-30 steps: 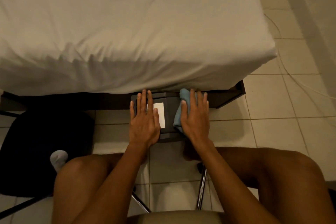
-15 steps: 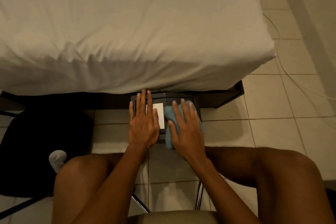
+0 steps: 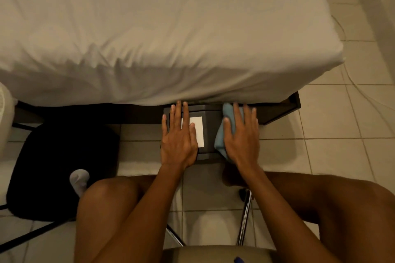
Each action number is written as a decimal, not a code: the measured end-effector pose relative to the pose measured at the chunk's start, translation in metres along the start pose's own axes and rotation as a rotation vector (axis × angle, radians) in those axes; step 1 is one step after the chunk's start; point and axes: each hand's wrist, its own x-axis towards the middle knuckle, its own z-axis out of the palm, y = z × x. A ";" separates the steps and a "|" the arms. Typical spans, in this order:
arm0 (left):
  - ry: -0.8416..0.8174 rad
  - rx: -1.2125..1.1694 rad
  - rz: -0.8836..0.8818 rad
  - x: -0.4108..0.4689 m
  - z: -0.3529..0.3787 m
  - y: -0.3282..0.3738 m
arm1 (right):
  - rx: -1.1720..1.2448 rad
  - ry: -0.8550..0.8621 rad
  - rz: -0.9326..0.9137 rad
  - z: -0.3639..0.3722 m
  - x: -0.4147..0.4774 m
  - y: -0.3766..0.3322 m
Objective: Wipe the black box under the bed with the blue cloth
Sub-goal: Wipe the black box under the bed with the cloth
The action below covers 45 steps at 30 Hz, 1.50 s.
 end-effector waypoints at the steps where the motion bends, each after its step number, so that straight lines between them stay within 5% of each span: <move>1: 0.005 0.002 -0.001 0.001 0.001 -0.001 | -0.013 0.011 0.011 0.003 0.011 -0.012; 6: 0.008 -0.005 0.001 -0.001 0.000 -0.001 | -0.015 -0.122 -0.260 0.002 -0.044 -0.018; 12: 0.004 -0.017 -0.005 0.001 -0.001 0.001 | -0.026 0.021 0.059 0.007 0.017 -0.028; 18: 0.007 -0.022 0.002 0.000 0.001 -0.001 | -0.011 -0.180 -0.302 -0.009 -0.046 -0.002; 23: 0.008 -0.019 0.005 0.001 0.001 0.000 | -0.055 -0.077 -0.127 -0.001 0.020 -0.021; 29: -0.015 -0.025 0.007 0.001 -0.001 -0.002 | 0.000 -0.221 -0.363 -0.007 -0.041 -0.002; 34: -0.002 -0.023 0.001 0.002 0.000 -0.001 | -0.042 -0.033 -0.100 -0.002 0.022 -0.021; 39: -0.018 -0.029 0.011 0.000 0.000 -0.003 | 0.003 -0.213 -0.338 -0.003 -0.046 -0.013; 45: 0.013 -0.012 -0.002 0.000 0.001 0.000 | -0.032 -0.027 -0.058 -0.003 0.023 -0.012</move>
